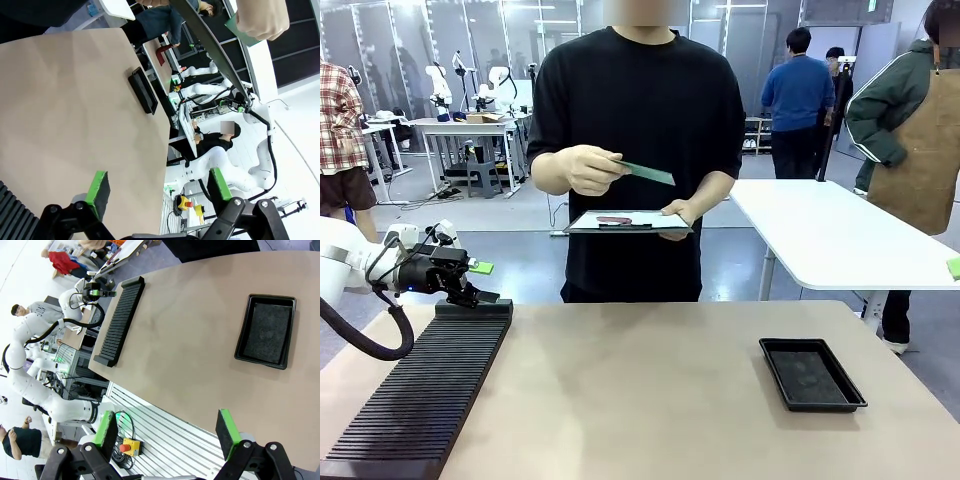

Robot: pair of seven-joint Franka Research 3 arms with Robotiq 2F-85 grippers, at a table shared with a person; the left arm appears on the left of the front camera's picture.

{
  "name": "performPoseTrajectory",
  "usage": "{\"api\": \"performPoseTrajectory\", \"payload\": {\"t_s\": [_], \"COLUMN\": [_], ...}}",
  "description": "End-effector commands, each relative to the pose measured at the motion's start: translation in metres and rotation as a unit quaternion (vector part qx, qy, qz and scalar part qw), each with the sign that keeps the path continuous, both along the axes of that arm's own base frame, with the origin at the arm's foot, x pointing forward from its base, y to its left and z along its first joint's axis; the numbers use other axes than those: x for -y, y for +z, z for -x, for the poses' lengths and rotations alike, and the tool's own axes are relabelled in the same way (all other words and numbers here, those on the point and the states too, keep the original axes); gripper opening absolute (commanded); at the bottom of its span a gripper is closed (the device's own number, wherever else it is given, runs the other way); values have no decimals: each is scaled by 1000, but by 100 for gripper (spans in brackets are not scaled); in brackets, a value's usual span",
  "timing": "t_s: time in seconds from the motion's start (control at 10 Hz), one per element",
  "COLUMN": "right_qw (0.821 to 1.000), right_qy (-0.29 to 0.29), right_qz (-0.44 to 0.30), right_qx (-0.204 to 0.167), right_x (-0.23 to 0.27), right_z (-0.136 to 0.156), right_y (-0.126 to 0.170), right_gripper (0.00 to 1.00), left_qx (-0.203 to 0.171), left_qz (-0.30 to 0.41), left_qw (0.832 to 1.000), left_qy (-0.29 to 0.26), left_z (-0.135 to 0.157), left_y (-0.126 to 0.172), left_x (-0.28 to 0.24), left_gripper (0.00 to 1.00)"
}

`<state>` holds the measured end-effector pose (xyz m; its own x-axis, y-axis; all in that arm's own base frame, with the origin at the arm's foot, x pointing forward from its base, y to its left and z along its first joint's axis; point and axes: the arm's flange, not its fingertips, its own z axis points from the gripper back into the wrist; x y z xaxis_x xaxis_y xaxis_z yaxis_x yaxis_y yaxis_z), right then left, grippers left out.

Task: Inspect the PCB.
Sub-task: Pick up the Blank PCB that the human is holding.

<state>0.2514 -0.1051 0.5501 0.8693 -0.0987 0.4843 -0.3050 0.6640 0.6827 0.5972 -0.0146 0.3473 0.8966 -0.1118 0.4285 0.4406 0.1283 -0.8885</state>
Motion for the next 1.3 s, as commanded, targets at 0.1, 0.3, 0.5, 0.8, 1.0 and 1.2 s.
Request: {"api": "performPoseTrajectory", "payload": {"t_s": [0.1, 0.3, 0.5, 0.8, 1.0, 1.2], "right_qw": [1000, 1000, 1000, 1000, 1000, 1000], "right_qy": [6, 6, 6, 6, 6, 6], "right_qz": [-3, -3, -3, -3, -3, -3], "right_qx": [9, 9, 9, 9, 9, 9], "right_x": [0, 0, 0, 0, 0, 0], "right_z": [1, 1, 1, 1, 1, 1], "right_y": [0, 0, 0, 0, 0, 0], "right_gripper": [100, 100, 100, 100, 100, 100], "left_qx": [11, 4, 0, 24, 35, 26], "left_qz": [17, 16, 8, -13, -24, -43], "left_qw": [1000, 1000, 1000, 1000, 999, 996], "left_qy": [8, 1, -20, -6, 27, 78], "left_z": [1, 32, 88, 178, 230, 282], "left_y": [27, 84, 120, 143, 142, 147], "left_x": [-10, -43, -92, -148, -165, -176], "left_gripper": [100, 100, 100, 100, 100, 100]}}
